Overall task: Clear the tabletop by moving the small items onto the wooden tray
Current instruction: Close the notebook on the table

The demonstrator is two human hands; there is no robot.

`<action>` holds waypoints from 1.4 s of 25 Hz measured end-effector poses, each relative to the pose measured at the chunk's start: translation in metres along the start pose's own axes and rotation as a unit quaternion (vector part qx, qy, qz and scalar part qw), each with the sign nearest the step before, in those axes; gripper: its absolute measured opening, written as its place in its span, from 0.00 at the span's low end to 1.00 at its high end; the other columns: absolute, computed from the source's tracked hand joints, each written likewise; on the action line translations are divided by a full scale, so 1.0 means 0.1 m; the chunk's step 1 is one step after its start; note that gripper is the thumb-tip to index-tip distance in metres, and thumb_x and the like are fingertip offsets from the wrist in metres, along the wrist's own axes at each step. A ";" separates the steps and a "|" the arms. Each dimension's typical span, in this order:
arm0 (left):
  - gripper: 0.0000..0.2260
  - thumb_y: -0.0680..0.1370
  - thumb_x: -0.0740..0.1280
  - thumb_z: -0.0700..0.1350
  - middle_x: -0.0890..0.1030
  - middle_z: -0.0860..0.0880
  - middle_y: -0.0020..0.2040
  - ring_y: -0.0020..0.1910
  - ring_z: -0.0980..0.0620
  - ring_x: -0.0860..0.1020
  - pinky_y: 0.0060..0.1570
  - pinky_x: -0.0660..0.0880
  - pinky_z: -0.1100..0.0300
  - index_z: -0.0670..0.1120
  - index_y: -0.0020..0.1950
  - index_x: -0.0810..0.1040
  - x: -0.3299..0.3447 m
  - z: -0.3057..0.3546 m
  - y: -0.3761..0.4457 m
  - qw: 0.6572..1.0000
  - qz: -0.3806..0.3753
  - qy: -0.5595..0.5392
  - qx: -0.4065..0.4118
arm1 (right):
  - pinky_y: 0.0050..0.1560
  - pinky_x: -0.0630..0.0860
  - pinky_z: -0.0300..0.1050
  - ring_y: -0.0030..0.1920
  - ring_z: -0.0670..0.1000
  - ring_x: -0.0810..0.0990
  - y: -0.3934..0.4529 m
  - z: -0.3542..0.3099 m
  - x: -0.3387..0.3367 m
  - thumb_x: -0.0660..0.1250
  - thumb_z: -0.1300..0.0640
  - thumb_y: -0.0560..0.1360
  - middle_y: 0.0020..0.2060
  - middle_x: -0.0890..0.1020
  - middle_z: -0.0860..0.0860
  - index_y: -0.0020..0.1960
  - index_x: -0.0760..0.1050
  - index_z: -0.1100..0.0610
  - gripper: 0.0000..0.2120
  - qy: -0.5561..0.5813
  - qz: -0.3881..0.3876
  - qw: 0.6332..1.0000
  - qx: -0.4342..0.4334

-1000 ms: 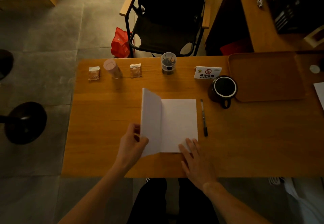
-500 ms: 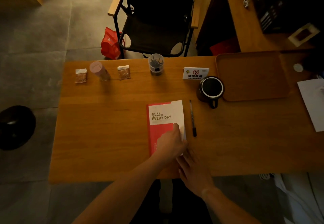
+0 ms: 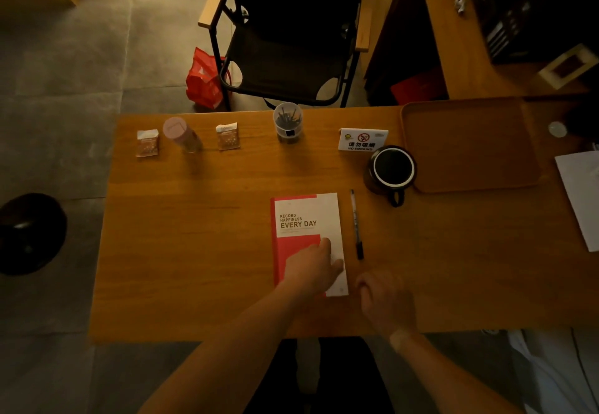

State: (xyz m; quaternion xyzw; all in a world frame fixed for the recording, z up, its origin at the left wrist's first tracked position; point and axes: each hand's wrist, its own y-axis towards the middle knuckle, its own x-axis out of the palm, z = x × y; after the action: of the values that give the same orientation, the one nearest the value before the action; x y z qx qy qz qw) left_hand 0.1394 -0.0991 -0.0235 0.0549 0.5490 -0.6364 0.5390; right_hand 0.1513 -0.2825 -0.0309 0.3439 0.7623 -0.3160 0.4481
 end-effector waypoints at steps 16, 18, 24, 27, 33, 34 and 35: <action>0.29 0.69 0.76 0.52 0.66 0.46 0.69 0.69 0.43 0.61 0.62 0.69 0.48 0.54 0.67 0.69 -0.77 -0.77 0.48 0.986 0.147 0.072 -0.006 | 0.35 0.68 0.41 0.41 0.50 0.73 1.47 -0.33 -0.13 0.66 0.56 0.78 0.51 0.78 0.53 0.57 0.71 0.53 0.09 0.076 -0.065 0.954 0.283; 0.29 0.68 0.77 0.50 0.66 0.46 0.68 0.68 0.43 0.62 0.61 0.70 0.49 0.54 0.65 0.69 -0.75 -0.75 0.46 0.987 0.154 0.047 -0.010 | 0.36 0.70 0.42 0.41 0.50 0.74 1.49 -0.35 -0.19 0.66 0.56 0.77 0.50 0.78 0.53 0.56 0.70 0.53 0.09 0.104 -0.070 0.953 0.277; 0.25 0.70 0.76 0.43 0.62 0.49 0.66 0.61 0.49 0.72 0.41 0.77 0.66 0.55 0.58 0.65 -0.70 -0.76 0.32 0.983 0.162 -0.073 0.040 | 0.32 0.74 0.40 0.42 0.53 0.81 1.74 -0.70 -0.50 0.66 0.58 0.77 0.46 0.80 0.53 0.62 0.67 0.51 0.15 0.155 0.119 0.975 0.104; 0.23 0.72 0.75 0.42 0.60 0.51 0.66 0.58 0.50 0.75 0.38 0.75 0.69 0.54 0.57 0.65 -0.70 -0.73 0.25 0.979 0.167 -0.087 0.074 | 0.35 0.79 0.43 0.44 0.49 0.80 1.91 -0.89 -0.60 0.65 0.59 0.77 0.51 0.80 0.52 0.71 0.59 0.44 0.28 0.166 0.144 0.975 0.045; 0.24 0.71 0.75 0.42 0.61 0.50 0.67 0.56 0.47 0.77 0.40 0.81 0.61 0.52 0.59 0.65 -0.71 -0.67 0.21 0.976 0.176 -0.074 0.102 | 0.44 0.83 0.55 0.44 0.52 0.81 2.09 -1.04 -0.42 0.67 0.60 0.76 0.48 0.79 0.50 0.68 0.64 0.41 0.26 0.308 -0.050 0.942 0.126; 0.24 0.71 0.75 0.42 0.61 0.49 0.67 0.55 0.47 0.77 0.40 0.82 0.59 0.51 0.60 0.66 -0.71 -0.67 0.21 0.976 0.177 -0.074 0.106 | 0.45 0.83 0.57 0.45 0.53 0.82 2.08 -1.05 -0.37 0.68 0.59 0.75 0.47 0.79 0.49 0.66 0.66 0.41 0.24 0.320 -0.083 0.933 0.140; 0.24 0.71 0.76 0.42 0.61 0.49 0.67 0.55 0.46 0.78 0.40 0.82 0.58 0.50 0.60 0.66 -0.71 -0.67 0.22 0.975 0.177 -0.077 0.110 | 0.45 0.83 0.58 0.45 0.53 0.82 2.07 -1.06 -0.33 0.68 0.58 0.75 0.46 0.79 0.48 0.63 0.68 0.42 0.21 0.318 -0.104 0.931 0.147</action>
State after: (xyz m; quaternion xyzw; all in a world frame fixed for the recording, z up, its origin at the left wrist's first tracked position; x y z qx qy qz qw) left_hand 0.1501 -0.0005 -0.0169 0.1609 0.4143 -0.5896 0.6744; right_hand 0.2807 -0.0898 0.0049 0.4067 0.8417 -0.3432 0.0910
